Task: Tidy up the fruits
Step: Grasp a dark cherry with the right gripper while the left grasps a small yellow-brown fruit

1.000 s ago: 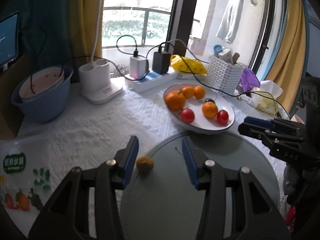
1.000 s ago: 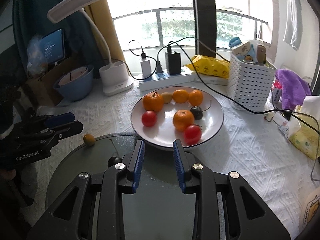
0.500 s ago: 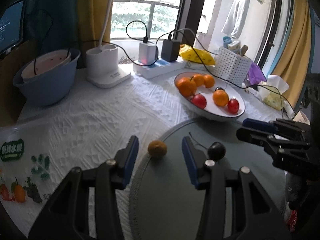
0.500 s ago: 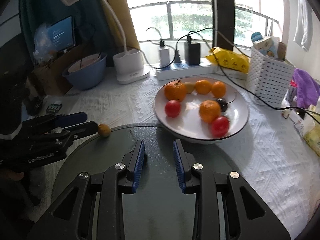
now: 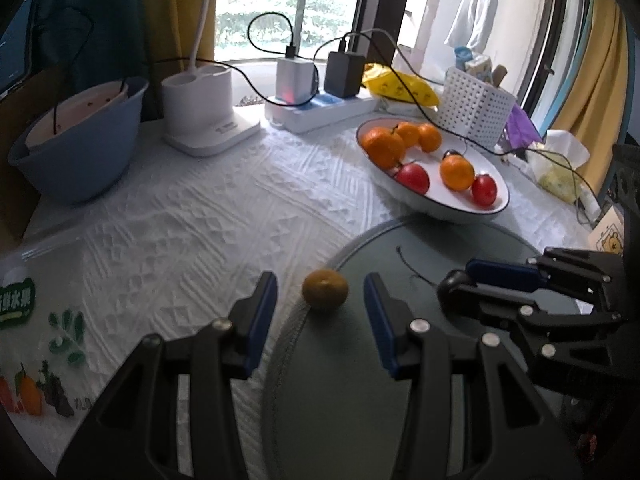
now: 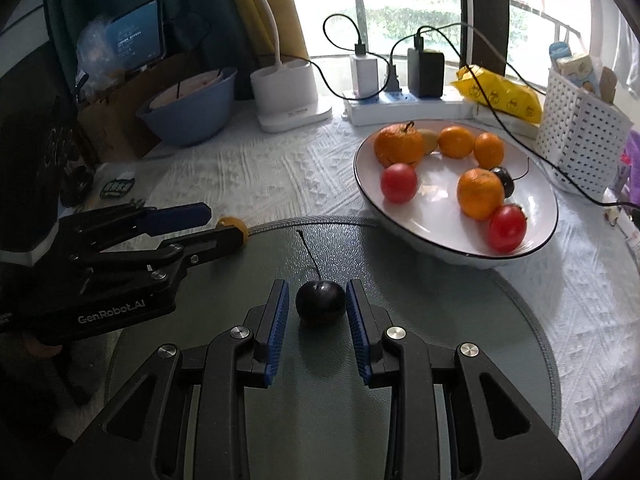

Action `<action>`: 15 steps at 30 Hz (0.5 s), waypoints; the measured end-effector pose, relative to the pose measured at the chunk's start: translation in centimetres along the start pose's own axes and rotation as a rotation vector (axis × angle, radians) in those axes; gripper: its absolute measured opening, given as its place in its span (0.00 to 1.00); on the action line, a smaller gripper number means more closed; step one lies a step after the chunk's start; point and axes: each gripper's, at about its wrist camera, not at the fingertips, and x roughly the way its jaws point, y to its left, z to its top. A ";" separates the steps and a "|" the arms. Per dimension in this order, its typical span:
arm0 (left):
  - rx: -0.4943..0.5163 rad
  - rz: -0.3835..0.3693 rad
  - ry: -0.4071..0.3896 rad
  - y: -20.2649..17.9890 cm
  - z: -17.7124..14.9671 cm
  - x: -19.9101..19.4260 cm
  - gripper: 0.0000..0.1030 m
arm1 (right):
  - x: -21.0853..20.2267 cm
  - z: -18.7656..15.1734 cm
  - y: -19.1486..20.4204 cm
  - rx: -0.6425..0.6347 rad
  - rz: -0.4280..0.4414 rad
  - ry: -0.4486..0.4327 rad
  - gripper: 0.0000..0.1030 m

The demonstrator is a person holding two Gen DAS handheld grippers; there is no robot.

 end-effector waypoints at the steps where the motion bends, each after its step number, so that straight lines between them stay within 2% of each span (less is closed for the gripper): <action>1: 0.003 0.000 0.005 0.0 0.0 0.2 0.45 | 0.1 0.0 -0.1 0.000 -0.006 0.000 0.30; 9: 0.013 0.001 0.030 -0.2 0.2 0.9 0.44 | 0.9 -0.2 -0.4 -0.001 0.013 0.021 0.30; 11: 0.023 0.000 0.035 -0.4 0.1 1.0 0.39 | 0.8 -0.2 -0.3 -0.009 0.009 0.019 0.30; 13: 0.033 -0.003 0.038 -0.7 0.1 1.1 0.29 | 0.7 -0.2 -0.4 -0.008 0.018 0.016 0.30; 15: 0.041 -0.002 0.037 -0.9 0.2 1.1 0.25 | 0.5 -0.2 -0.4 -0.009 0.016 0.011 0.30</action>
